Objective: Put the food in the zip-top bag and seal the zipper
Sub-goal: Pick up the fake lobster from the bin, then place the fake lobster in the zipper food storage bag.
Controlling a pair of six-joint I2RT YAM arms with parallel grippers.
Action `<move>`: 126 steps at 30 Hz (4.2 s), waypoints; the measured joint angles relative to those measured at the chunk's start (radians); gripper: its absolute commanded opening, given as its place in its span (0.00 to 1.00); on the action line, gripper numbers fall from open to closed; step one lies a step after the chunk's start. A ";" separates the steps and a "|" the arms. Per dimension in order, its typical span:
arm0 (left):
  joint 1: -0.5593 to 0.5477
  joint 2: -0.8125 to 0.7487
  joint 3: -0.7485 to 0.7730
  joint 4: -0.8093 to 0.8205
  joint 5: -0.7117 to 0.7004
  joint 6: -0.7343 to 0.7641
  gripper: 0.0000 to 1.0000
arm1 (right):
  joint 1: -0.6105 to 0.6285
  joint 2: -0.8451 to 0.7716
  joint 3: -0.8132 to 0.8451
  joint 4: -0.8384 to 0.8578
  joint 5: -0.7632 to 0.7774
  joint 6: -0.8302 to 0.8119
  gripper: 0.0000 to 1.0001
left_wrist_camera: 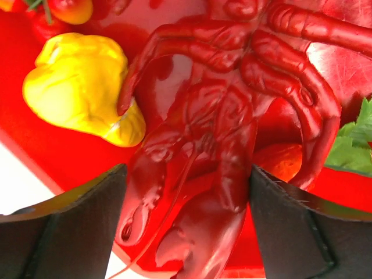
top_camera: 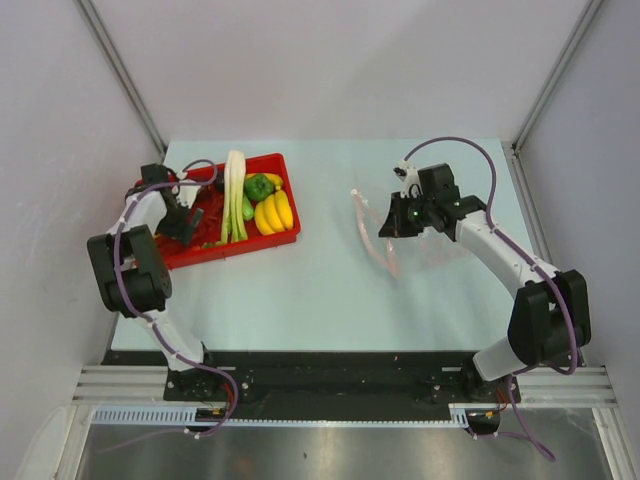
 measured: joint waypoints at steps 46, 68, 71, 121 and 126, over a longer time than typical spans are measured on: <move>-0.125 -0.293 0.129 -0.248 -0.238 0.200 0.00 | -0.021 0.032 0.002 0.003 -0.084 0.047 0.00; -1.113 -0.515 0.057 -0.170 -0.304 0.285 0.00 | -0.024 0.002 -0.024 0.119 -0.245 0.183 0.00; -1.129 -0.487 0.033 -0.158 -0.330 0.289 0.00 | -0.038 -0.034 -0.047 0.147 -0.258 0.215 0.00; -1.278 -0.414 -0.015 -0.034 -0.372 0.126 0.00 | 0.140 -0.088 -0.047 0.180 -0.359 0.151 0.00; -1.279 -0.414 -0.015 -0.004 -0.389 0.061 0.00 | 0.116 -0.087 -0.047 0.243 -0.410 0.242 0.00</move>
